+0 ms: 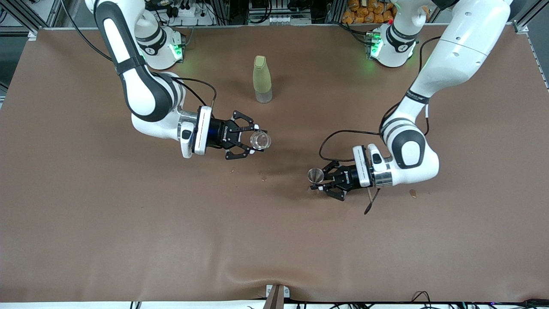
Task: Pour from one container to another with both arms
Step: 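Bring the beaker and the jigger together above the table center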
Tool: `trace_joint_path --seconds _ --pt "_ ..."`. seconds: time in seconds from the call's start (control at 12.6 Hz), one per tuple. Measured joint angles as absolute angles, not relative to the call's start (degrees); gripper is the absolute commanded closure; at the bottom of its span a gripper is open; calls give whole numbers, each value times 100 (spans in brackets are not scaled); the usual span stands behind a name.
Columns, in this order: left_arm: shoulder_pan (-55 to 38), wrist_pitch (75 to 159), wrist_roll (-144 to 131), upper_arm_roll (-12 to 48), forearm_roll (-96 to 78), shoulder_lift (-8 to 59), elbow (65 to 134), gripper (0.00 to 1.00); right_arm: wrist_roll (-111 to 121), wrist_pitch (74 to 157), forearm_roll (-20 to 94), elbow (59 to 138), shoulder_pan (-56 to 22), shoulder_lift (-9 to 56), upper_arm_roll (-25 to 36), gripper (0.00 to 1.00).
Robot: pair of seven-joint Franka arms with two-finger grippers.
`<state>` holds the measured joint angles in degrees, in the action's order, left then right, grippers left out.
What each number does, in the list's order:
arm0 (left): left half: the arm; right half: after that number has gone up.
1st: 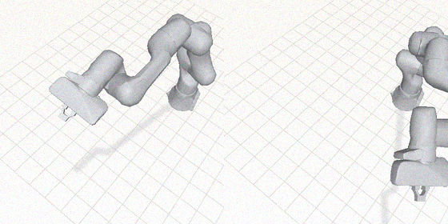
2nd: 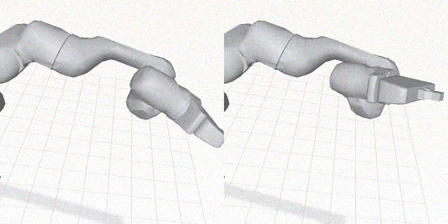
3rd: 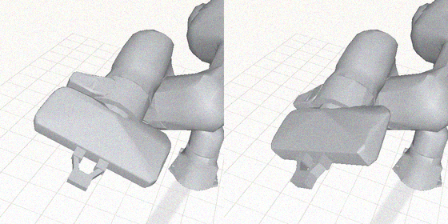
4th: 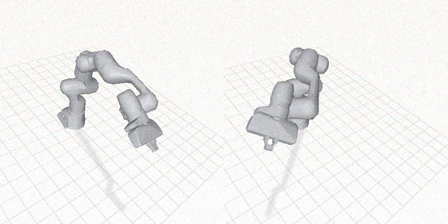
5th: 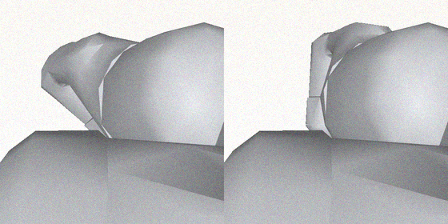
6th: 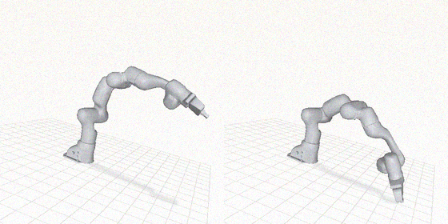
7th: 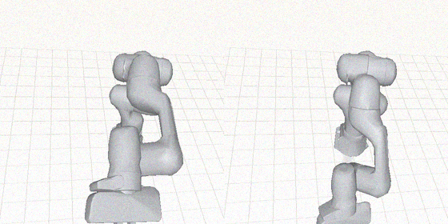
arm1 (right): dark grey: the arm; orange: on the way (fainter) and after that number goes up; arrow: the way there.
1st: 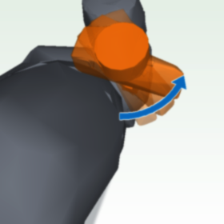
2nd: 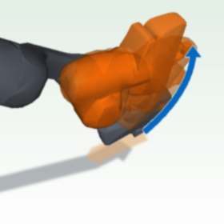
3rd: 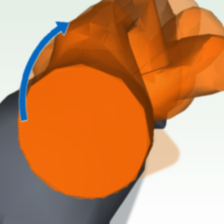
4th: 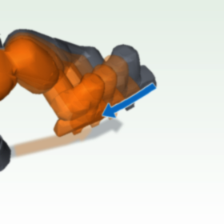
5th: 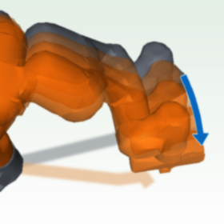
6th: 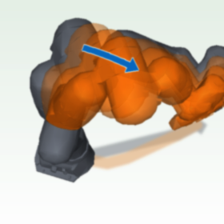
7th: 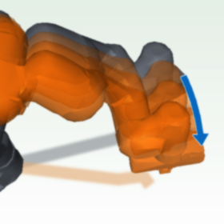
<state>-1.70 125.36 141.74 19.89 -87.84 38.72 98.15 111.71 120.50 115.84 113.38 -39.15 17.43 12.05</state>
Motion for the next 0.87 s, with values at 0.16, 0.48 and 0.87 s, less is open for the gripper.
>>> trace_joint_path --seconds 0.16,0.48,0.87 --pt "-329 12712 14175 1989 -8966 3893 9814 100 11151 12560 11899 11118 -4157 1747 1204 78" --pt "-582 12980 14374 1986 -9376 3964 9817 100 11080 13222 12392 10575 -4519 2032 1202 78" --pt "-718 13121 14847 1972 -9829 4077 9817 100 10513 13867 12863 9807 -4745 2571 1201 78"
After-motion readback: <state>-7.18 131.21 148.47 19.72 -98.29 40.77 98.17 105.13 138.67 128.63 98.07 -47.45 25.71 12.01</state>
